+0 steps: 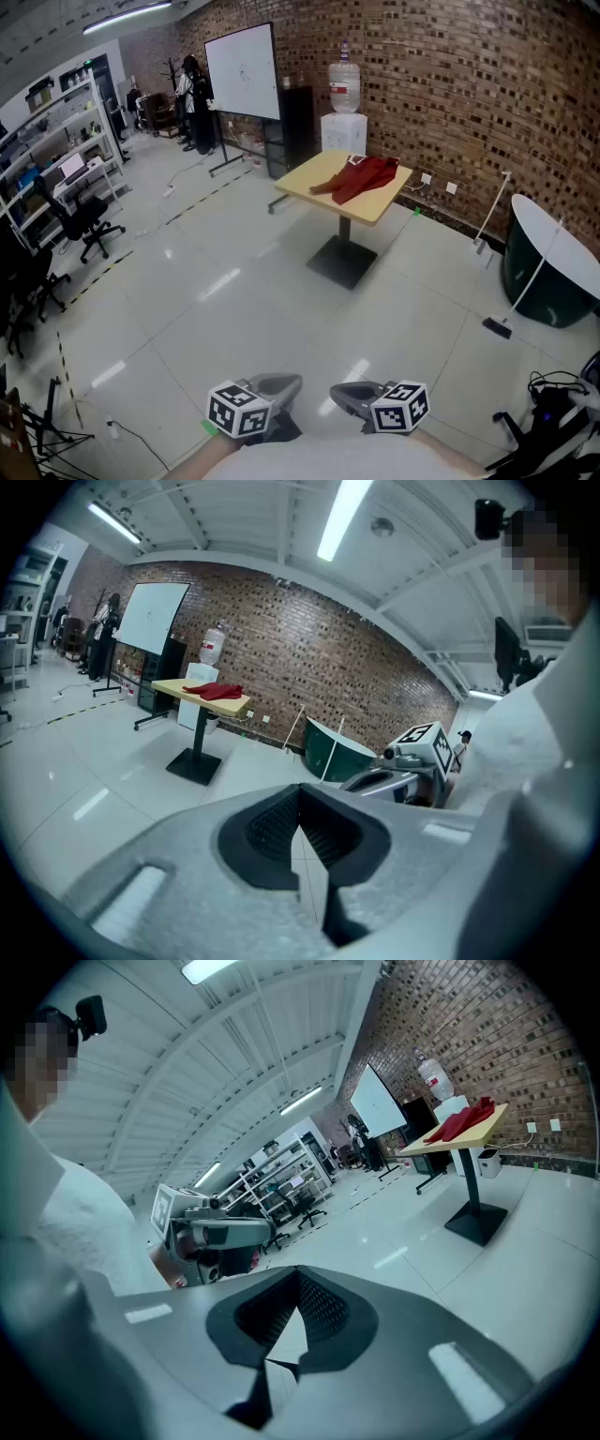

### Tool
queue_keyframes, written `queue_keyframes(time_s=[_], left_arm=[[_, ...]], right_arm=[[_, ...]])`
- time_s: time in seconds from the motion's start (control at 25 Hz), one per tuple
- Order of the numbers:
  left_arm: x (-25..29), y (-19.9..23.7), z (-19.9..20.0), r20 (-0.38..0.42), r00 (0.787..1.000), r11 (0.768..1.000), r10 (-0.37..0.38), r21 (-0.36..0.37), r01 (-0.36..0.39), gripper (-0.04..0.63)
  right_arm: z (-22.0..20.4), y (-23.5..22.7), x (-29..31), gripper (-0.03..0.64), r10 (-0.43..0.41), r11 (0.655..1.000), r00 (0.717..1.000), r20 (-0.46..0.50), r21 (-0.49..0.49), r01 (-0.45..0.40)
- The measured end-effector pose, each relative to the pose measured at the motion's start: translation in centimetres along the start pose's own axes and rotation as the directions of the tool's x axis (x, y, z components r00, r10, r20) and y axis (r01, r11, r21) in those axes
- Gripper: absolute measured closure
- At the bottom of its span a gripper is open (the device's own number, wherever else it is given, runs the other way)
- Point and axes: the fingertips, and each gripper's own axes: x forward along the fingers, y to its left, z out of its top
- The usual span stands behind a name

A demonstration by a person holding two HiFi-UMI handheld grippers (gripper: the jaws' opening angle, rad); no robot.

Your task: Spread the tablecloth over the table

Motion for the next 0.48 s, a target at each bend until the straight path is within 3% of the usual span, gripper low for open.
queue_keyframes(time_s=[0.16, 0.36, 0.48], left_arm=[[1.0, 8.1, 3.0, 0.004, 1.0, 1.0, -0.001, -0.016, 0.001, 0.594], [1.9, 19.7, 6.1, -0.053, 0.999, 0.997, -0.011, -0.079, 0.007, 0.594], [1.5, 26.1, 9.9, -0.061, 0.998, 0.997, -0.021, -0.069, 0.017, 0.594]], right_arm=[[4.7, -3.9, 5.9, 0.617, -0.018, 1.0, 0.999, 0.036, 0.018, 0.017], [10.4, -8.4, 14.9, 0.617, -0.037, 0.996, 0.999, 0.013, 0.082, 0.036], [14.9, -10.2, 20.0, 0.617, -0.051, 0.994, 0.999, 0.015, 0.098, 0.049]])
